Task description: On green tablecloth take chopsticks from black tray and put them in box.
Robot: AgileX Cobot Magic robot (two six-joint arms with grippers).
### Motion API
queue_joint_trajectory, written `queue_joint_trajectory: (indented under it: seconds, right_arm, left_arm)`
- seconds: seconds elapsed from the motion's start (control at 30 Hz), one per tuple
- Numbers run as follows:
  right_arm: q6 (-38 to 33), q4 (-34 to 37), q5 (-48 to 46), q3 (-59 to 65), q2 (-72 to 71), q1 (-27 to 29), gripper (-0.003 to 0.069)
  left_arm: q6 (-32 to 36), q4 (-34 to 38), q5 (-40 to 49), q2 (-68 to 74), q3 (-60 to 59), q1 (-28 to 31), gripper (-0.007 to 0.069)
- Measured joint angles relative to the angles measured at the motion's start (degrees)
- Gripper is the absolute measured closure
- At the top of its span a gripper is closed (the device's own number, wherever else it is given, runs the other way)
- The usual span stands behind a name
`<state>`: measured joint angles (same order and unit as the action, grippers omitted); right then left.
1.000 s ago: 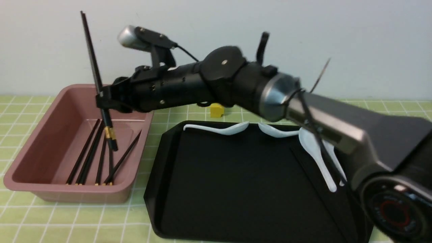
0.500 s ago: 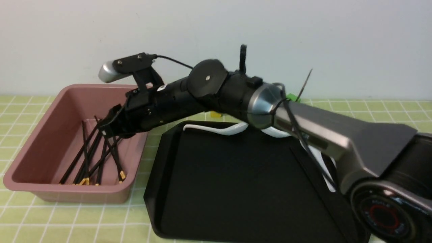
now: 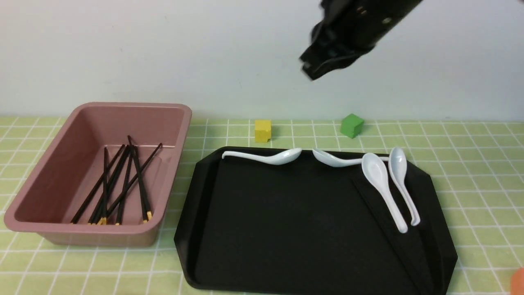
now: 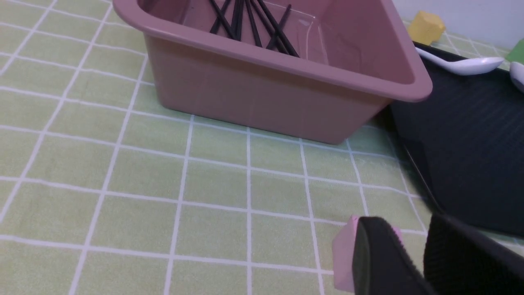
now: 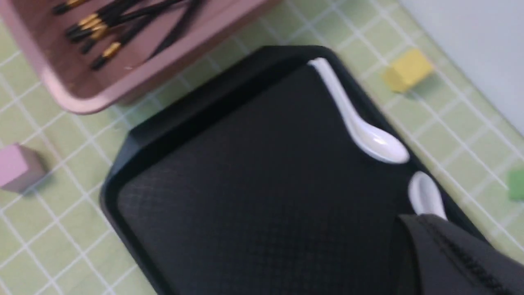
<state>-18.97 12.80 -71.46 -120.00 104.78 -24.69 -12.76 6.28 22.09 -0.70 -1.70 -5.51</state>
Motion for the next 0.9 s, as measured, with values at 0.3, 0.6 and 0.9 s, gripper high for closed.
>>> queue_joint_trajectory:
  seconds: [0.3, 0.6, 0.9]
  right_arm:
    - [4.0, -1.7, -0.3, 21.7, -23.1, 6.6, 0.0662]
    - [7.1, -1.7, 10.6, 53.3, -49.8, 7.0, 0.0662]
    - [8.9, -1.8, 39.8, 88.7, -79.6, 7.0, 0.0659]
  left_arm:
    - [0.0, 0.0, 0.0, 0.0, 0.0, 0.0, 0.0433]
    - [0.0, 0.0, 0.0, 0.0, 0.0, 0.0, 0.0433]
    - [0.0, 0.0, 0.0, 0.0, 0.0, 0.0, 0.0433]
